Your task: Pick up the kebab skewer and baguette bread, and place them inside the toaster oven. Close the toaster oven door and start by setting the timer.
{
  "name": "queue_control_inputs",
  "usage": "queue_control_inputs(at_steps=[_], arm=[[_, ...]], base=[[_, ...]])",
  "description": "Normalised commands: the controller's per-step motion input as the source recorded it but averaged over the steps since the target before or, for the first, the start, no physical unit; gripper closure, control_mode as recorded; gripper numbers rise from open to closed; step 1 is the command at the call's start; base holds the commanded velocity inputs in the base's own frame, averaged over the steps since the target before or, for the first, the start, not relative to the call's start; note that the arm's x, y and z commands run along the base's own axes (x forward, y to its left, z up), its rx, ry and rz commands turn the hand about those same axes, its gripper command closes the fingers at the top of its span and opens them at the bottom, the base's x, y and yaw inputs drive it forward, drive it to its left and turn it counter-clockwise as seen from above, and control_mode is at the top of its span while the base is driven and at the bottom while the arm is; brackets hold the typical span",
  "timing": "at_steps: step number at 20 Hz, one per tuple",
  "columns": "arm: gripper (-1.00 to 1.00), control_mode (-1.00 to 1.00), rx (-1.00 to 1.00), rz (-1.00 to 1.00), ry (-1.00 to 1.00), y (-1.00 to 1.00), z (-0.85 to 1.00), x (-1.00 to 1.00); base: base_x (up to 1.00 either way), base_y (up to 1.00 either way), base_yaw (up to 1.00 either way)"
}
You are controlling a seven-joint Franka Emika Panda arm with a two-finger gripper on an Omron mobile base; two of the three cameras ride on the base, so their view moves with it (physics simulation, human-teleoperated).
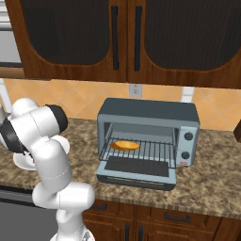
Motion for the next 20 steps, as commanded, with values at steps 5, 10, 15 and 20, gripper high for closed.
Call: queue_control_inputs(at_steps=[5, 10, 15, 20], arm=[[1.00, -1.00, 0.05, -0.20, -0.07, -0.01, 0.23, -0.17], [1.00, -1.00, 0.00, -0.31, -0.01, -0.15, 0.99, -0.27], [1.00, -1.00, 0.02, -0.29, 0.00, -0.77, 0.67, -0.31], [1.00, -1.00, 0.03, -0.32, 0.00, -0.97, 0.12, -0.45]], base=[[0.00, 0.00, 0.00], [0.00, 0.00, 0.00], [0.00, 0.00, 0.00], [0.00, 0.00, 0.00]])
